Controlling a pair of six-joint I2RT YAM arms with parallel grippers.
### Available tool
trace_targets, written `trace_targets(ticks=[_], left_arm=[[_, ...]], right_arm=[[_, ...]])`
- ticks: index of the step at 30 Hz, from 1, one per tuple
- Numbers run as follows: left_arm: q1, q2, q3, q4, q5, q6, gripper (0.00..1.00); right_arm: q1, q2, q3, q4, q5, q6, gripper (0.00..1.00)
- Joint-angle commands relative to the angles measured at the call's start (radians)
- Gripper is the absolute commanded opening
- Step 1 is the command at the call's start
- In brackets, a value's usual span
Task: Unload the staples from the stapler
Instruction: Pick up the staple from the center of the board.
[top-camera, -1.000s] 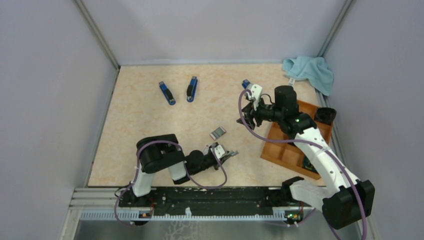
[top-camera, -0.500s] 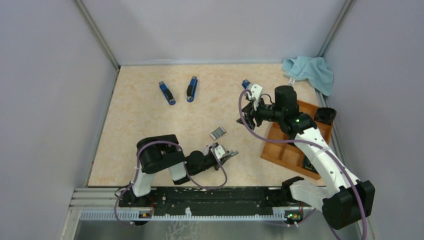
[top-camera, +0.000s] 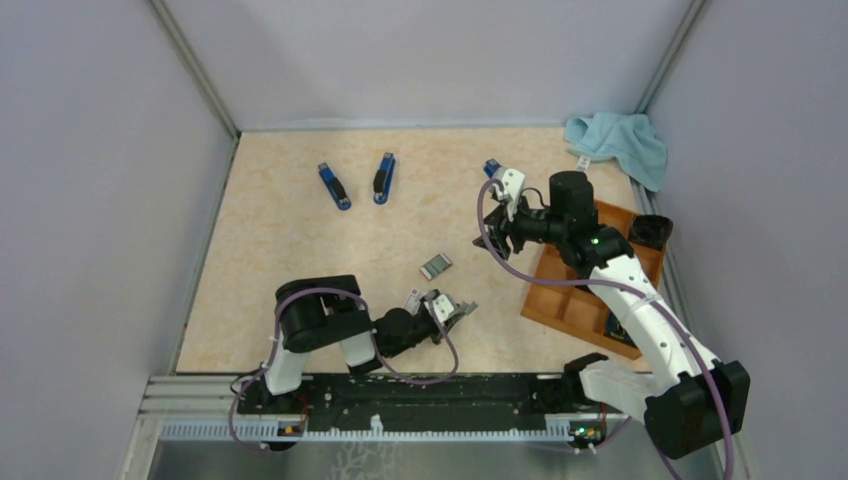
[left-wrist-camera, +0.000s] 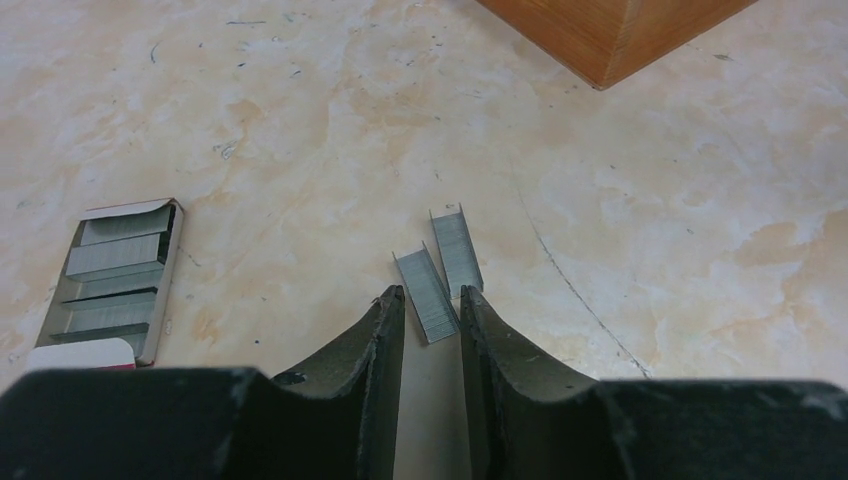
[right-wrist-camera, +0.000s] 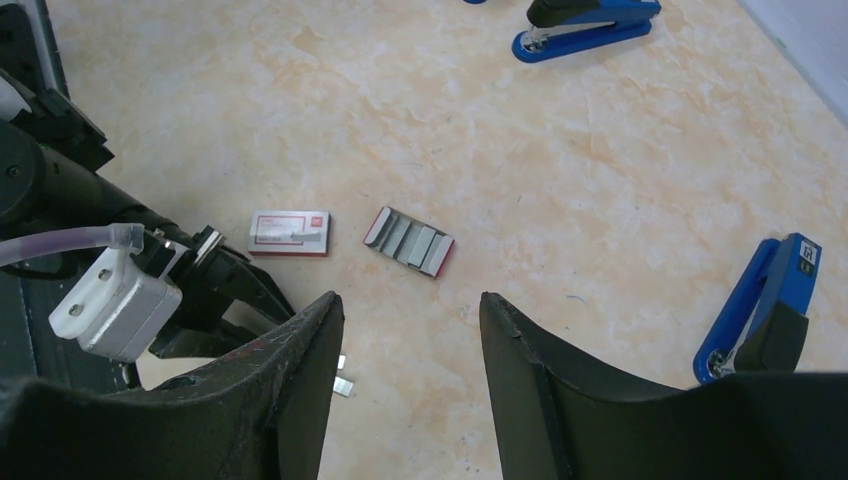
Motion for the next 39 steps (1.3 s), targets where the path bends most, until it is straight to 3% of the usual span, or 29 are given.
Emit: trace_targets(ticks=[1,8,13,24,30,34,39], left_arm=[[-0.015,-0.034,0.030,-0.021,-0.070,-0.033,0.33],[-0.058,-0.027,0.087,-0.125,-0.180,-0.078,0.34],[-0.079,-0.025,0.073,-0.103,-0.233,-0.092,0.34],[-0.083,-0.187,0.064,-0.229,-0.218,-0.126,0.44],[-0.085,-0.258,0.095,-0.425,-0.221,-0.223,0.44],[-0.095,-0.285,0.157,-0.660,-0.270,-0.317,0.44],[-0.102,-0.286,0.204,-0.781,-0.304,-0.374,0.44]], right_arm=[[-0.011,-0.029,0.020,0.018,-0.027,0.001,0.54],[-0.011,-0.029,0.020,0.019,-0.032,0.001,0.54],[-0.012,-0.029,0.020,0.019,-0.033,0.000,0.54],[-0.012,-0.027,0.019,0.021,-0.034,0.001,0.54],[-0.010,-0.029,0.018,0.020,-0.034,0.001,0.54],[-0.013,-0.028,0.019,0.019,-0.034,-0.001,0.54],[-0.012,-0.028,0.020,0.019,-0.037,-0.001,0.54]])
